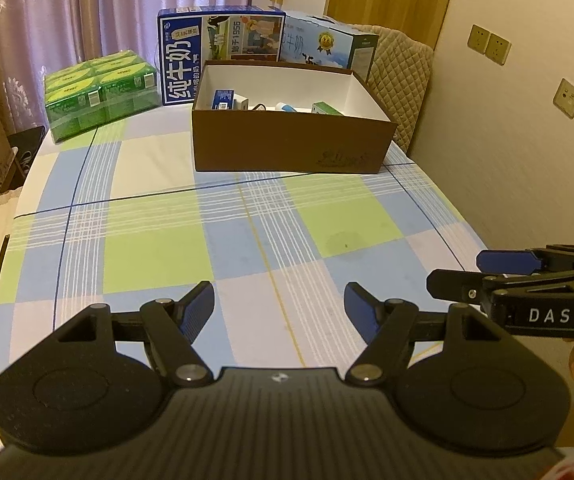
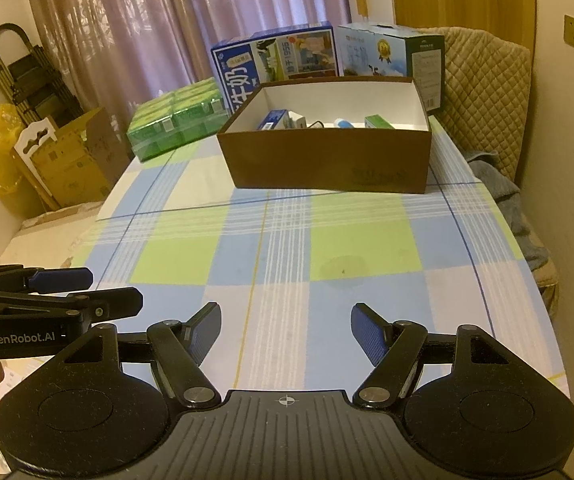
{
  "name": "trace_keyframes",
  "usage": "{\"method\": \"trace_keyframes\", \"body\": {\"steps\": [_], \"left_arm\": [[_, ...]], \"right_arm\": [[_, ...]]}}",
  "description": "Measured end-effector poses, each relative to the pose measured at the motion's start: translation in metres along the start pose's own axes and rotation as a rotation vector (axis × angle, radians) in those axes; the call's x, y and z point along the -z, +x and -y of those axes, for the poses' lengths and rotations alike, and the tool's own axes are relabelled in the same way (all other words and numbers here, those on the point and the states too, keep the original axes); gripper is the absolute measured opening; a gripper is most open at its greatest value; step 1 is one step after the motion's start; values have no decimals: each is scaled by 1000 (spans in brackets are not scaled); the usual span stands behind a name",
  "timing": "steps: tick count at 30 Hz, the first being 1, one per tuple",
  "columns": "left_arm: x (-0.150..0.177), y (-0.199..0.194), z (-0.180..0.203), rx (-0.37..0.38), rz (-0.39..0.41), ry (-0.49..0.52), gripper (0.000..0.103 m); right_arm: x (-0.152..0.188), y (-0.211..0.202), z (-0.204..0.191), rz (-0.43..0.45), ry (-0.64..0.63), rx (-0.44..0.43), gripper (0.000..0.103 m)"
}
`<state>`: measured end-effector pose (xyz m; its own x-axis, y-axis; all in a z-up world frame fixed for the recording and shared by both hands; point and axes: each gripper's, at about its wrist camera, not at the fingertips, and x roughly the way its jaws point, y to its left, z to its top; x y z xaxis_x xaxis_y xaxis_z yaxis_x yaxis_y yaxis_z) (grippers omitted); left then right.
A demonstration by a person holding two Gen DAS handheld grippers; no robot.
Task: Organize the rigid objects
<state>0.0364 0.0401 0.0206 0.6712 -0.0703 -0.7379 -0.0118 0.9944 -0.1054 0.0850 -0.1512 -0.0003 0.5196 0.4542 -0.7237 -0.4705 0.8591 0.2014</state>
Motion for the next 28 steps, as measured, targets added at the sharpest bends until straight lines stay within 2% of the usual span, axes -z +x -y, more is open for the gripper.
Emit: {"method": "trace_keyframes", "body": {"steps": [28], "left_arm": [[-16, 21, 1, 6, -17, -6, 69]], "right_arm": [[-14, 11, 12, -10, 0, 8, 69]]}}
